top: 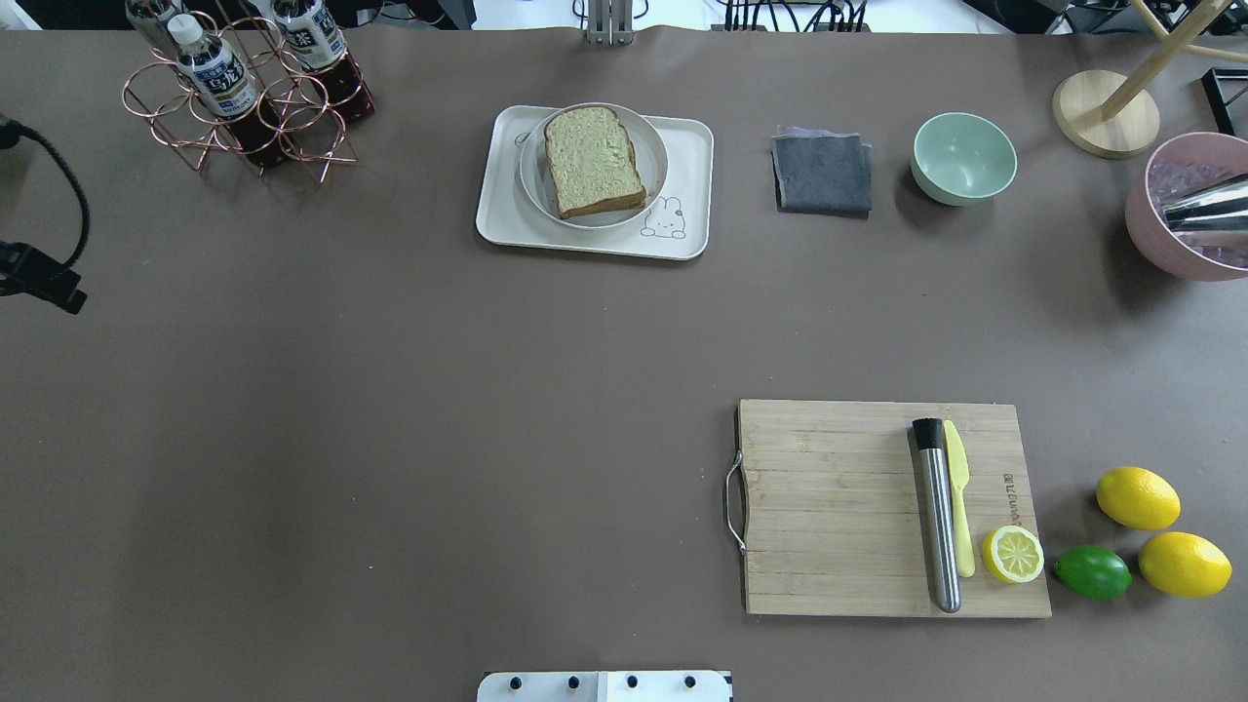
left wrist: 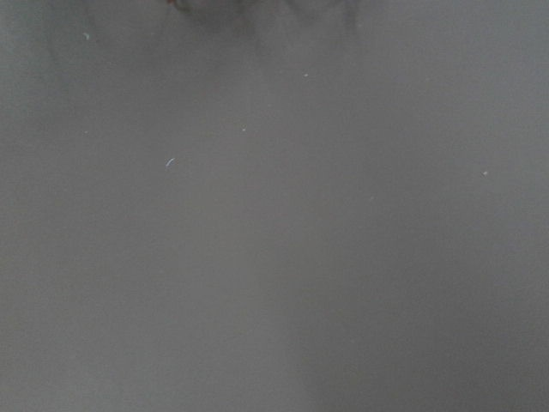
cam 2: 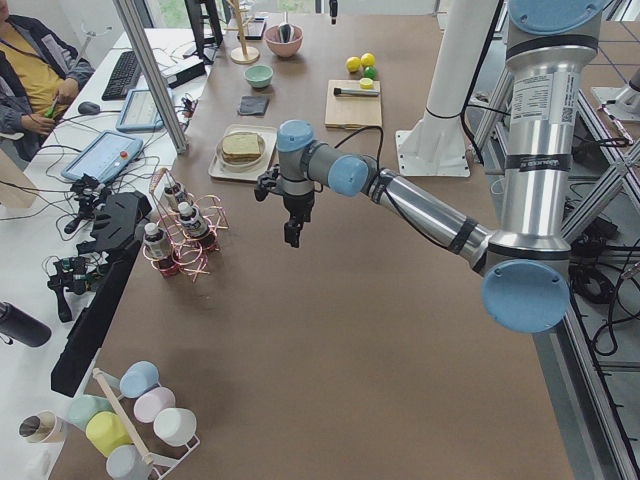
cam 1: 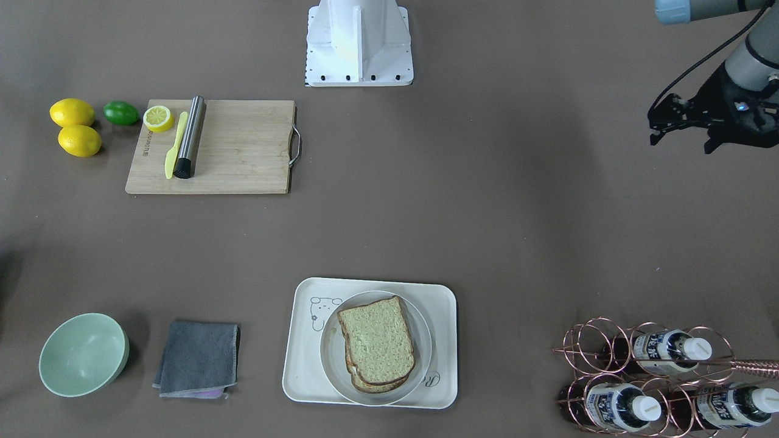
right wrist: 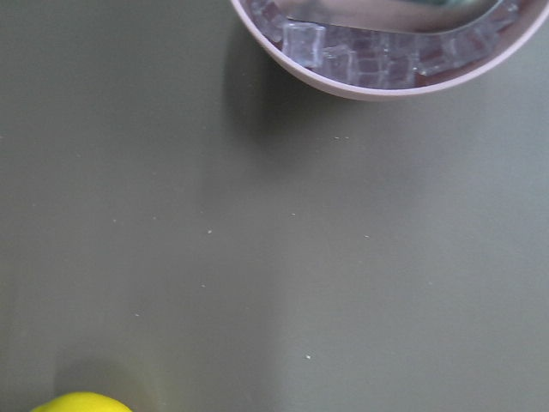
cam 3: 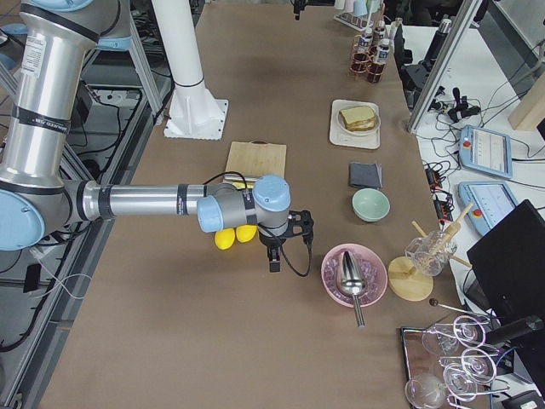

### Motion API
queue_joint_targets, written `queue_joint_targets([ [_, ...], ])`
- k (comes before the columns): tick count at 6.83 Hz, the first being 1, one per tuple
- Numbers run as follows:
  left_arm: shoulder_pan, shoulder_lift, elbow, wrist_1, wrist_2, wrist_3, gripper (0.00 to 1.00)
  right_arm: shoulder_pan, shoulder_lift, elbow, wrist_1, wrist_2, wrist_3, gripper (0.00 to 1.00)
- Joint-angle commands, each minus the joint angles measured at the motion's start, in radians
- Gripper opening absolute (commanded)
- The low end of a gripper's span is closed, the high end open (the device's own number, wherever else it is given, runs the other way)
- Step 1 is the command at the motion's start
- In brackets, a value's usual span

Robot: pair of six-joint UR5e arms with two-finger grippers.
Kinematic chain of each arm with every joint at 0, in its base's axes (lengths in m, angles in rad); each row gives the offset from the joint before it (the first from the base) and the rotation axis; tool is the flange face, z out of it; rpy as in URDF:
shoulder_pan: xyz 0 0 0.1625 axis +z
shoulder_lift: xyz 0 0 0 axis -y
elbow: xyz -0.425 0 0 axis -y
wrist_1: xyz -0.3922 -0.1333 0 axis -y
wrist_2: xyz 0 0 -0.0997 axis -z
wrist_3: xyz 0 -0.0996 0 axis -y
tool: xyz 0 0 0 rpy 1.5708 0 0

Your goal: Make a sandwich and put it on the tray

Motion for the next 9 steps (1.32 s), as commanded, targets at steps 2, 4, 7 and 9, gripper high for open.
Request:
queue_joint_targets([
  [2, -0.16, 0.155, 0.03, -0.067, -0.005, 0.166, 0.97, 0.072, -0.025, -0.01, -0.043, -0.013, -0.106, 0.99],
  [4, -0.252, 0.155, 0.11, -0.045, -0.007, 0.328, 0.97, 0.067, -0.027, -0.027, -0.043, -0.046, -0.114, 0.99],
  [7, -0.263, 0.143, 0.154, -0.05, -0.1, 0.333, 0.98, 0.069, -0.014, -0.013, -0.041, -0.043, -0.117, 0.99],
  [9, -0.295, 0.141, 0.176, -0.051, -0.09, 0.338, 0.98, 0.066, 0.019, -0.004, -0.043, -0.033, -0.113, 0.99],
])
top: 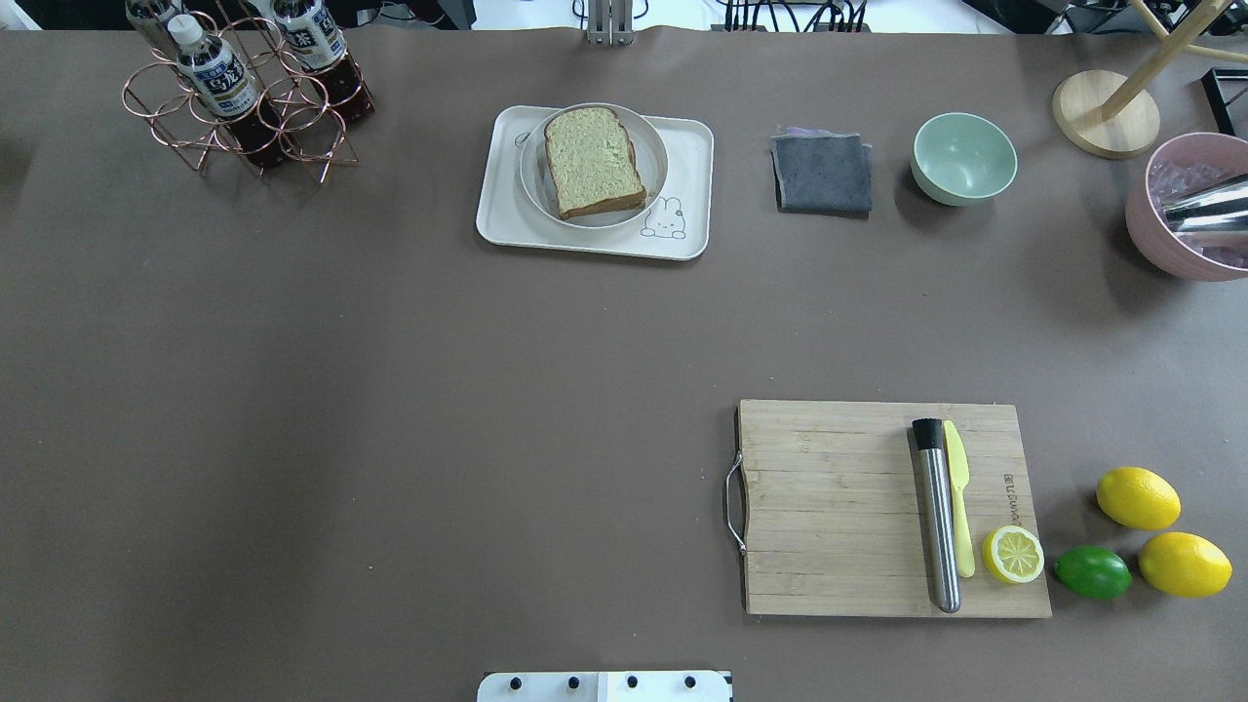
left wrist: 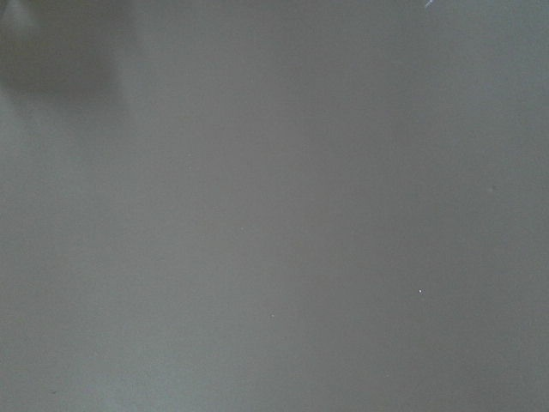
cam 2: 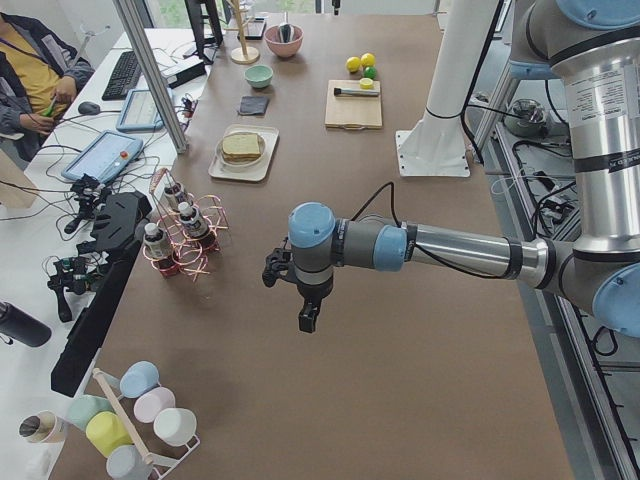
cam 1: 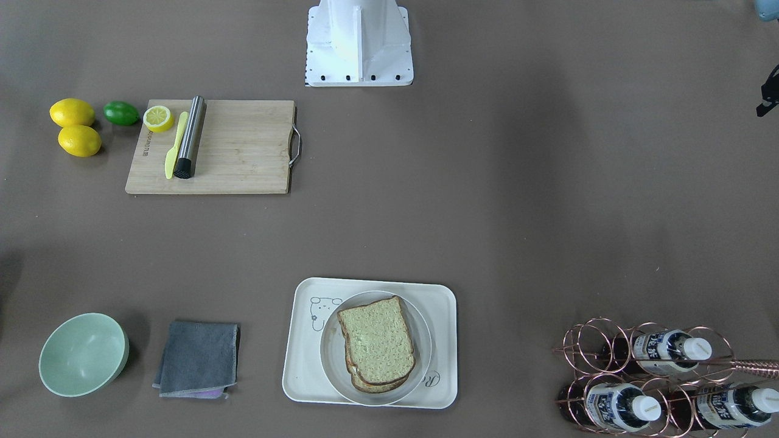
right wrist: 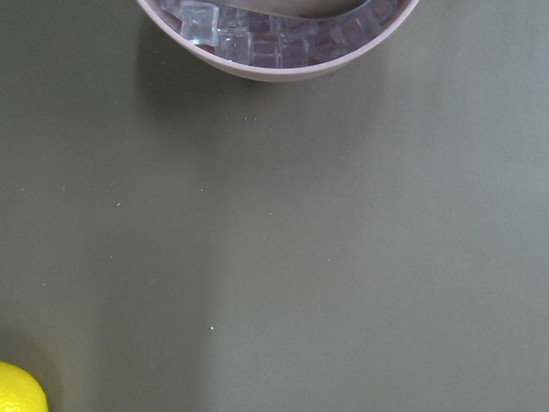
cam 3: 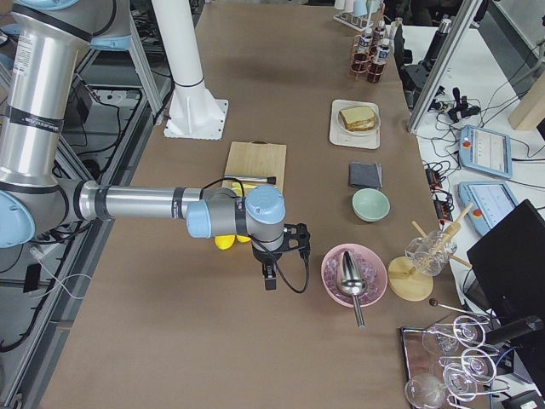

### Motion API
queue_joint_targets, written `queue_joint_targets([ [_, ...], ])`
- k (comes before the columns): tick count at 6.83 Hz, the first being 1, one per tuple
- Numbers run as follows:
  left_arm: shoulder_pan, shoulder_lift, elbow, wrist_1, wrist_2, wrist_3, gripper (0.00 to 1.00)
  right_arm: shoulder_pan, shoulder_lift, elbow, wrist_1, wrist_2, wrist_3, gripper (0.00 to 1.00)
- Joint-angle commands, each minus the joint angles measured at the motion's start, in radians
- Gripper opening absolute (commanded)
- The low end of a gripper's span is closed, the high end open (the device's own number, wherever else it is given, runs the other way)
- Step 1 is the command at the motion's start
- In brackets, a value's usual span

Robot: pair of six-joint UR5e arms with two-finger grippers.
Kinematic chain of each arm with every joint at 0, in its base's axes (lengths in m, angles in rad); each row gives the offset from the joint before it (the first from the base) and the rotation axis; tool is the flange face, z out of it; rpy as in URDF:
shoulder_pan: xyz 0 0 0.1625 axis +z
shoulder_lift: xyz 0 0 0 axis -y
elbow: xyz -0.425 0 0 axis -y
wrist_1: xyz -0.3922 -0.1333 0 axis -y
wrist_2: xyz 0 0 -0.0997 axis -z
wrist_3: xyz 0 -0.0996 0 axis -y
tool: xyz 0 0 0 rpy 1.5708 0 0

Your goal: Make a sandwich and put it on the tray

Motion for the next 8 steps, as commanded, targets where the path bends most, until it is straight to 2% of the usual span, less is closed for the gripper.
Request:
queue_joint_targets([
  [1, -0.025, 0.007, 0.014, -0.002, 0.006, 0.046, 0.98, -0.003, 0.035, 0.013, -0.022, 0.012, 0.002, 0.99],
  [3, -0.113, 0.014, 0.004, -0.002, 0.017, 0.094, 0.98, -0.003, 0.087, 0.017, -0.083, 0.011, 0.002, 0.99],
  [6, -0.114, 0.011, 0.019, 0.0, 0.066, 0.091, 0.98, -0.003, 0.084, 0.025, -0.093, 0.012, 0.0, 0.99],
  [8, -0.109, 0.023, 0.013, 0.008, 0.051, 0.088, 0.97, 0.009, 0.074, 0.046, -0.093, 0.028, -0.003, 0.99],
])
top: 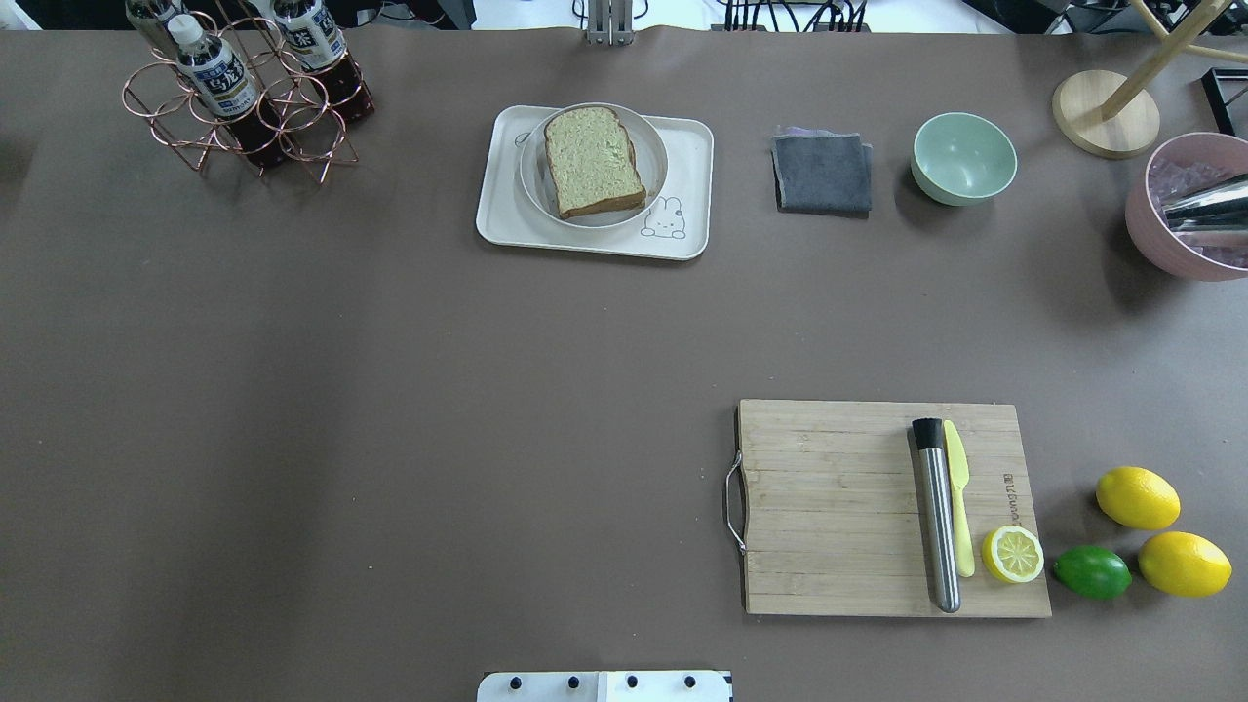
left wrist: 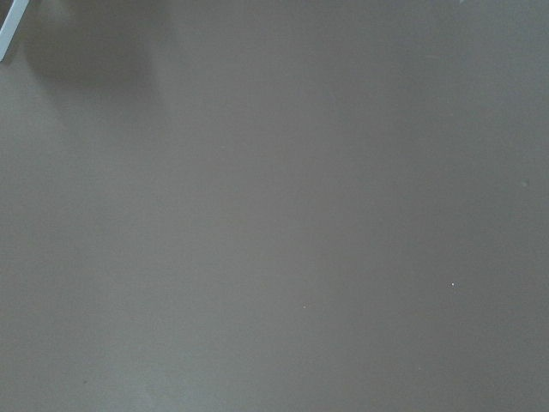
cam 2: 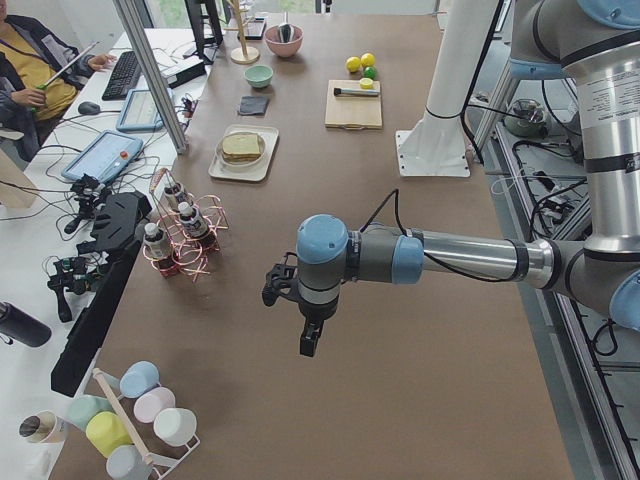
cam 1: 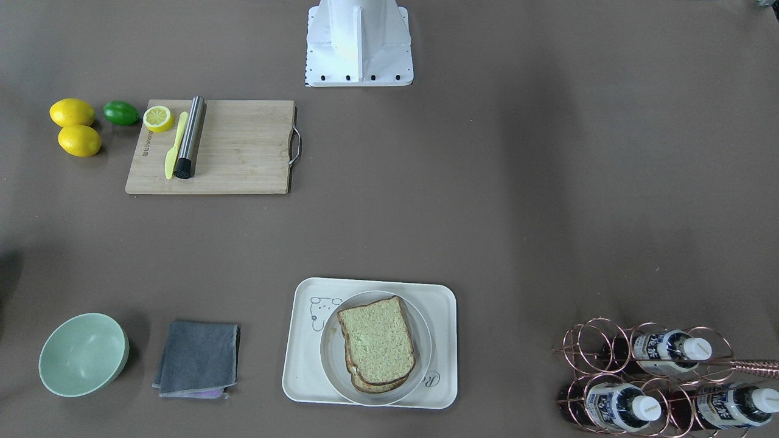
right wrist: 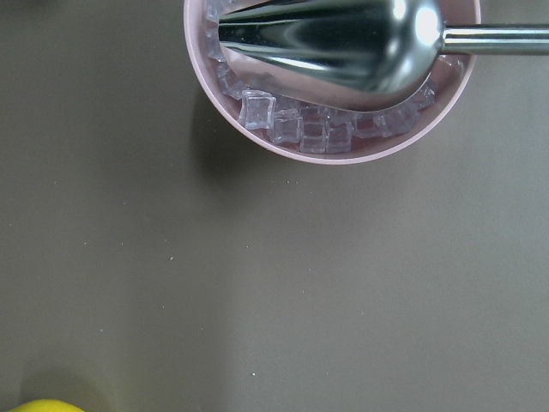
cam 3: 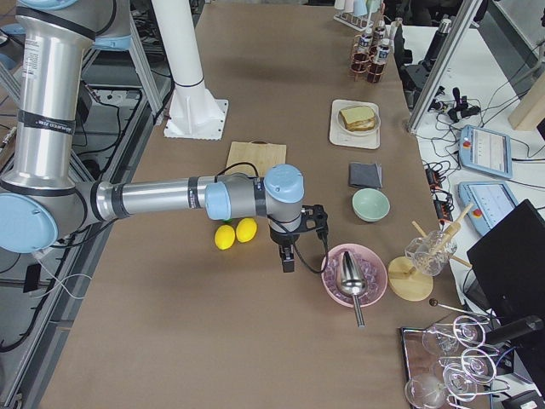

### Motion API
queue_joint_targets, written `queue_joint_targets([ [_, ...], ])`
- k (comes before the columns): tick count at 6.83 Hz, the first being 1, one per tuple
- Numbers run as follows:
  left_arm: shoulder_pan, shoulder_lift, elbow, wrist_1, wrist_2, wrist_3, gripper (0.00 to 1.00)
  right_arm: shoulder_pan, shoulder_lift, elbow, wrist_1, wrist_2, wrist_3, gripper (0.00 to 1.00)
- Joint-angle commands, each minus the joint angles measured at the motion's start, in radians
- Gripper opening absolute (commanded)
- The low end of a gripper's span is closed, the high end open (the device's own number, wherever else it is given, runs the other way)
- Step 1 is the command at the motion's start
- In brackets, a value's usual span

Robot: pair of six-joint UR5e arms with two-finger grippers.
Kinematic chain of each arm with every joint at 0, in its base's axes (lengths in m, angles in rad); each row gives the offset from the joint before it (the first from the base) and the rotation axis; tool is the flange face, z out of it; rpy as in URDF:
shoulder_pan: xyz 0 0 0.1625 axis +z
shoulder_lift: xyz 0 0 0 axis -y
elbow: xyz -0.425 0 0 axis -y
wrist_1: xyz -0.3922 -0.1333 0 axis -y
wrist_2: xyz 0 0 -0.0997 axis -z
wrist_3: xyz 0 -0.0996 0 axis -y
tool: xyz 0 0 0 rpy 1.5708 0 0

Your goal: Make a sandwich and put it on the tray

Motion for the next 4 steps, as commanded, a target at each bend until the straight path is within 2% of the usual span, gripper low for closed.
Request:
queue_joint_targets([
  [1, 0.005, 0.005, -0.005, 0.005, -0.012, -0.003, 0.97, 0.006, -0.01, 0.011, 0.0, 0.01, -0.004, 0.99],
  [4, 0.004, 0.007, -0.012, 0.005, -0.012, 0.0, 0.97, 0.011, -0.007, 0.011, 0.0, 0.015, -0.002, 0.99],
])
